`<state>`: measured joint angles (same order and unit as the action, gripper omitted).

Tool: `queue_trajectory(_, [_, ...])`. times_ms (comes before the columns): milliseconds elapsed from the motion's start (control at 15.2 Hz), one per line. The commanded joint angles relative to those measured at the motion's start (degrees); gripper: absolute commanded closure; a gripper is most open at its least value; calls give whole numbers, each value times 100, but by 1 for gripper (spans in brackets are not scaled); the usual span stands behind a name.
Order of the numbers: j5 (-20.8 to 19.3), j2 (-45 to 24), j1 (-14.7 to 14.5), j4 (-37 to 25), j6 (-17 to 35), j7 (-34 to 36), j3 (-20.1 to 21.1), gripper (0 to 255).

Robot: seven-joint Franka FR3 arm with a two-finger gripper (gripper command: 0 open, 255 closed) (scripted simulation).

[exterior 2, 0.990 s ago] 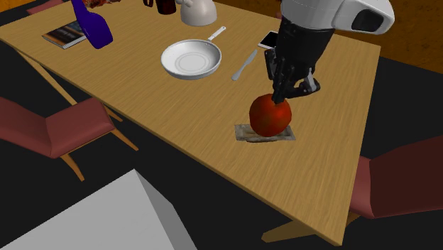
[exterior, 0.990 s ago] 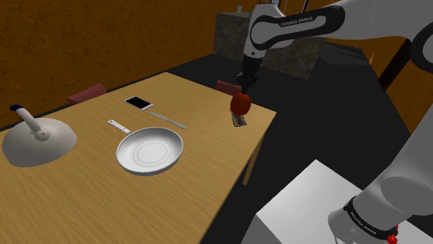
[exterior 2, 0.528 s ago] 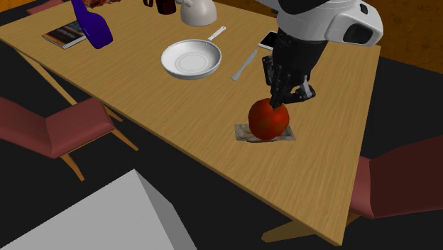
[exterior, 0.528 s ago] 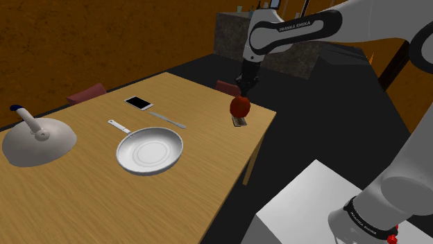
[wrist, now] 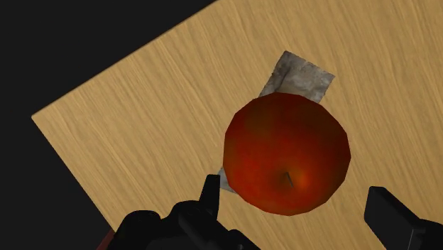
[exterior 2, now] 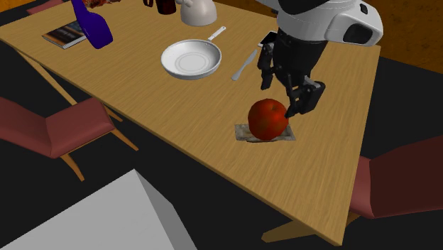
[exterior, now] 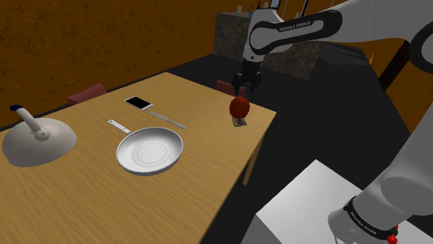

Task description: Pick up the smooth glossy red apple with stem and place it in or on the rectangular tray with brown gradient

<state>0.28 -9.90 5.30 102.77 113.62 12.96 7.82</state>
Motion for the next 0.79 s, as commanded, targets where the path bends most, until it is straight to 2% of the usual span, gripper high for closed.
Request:
queue_trajectory(0, [0, 0, 0, 0, 0, 0, 0, 0])
queue_trajectory(264, [17, 129, 11, -564, -692, -11, -2, 0])
queue_trajectory(726, [17, 129, 11, -564, -692, -11, -2, 0])
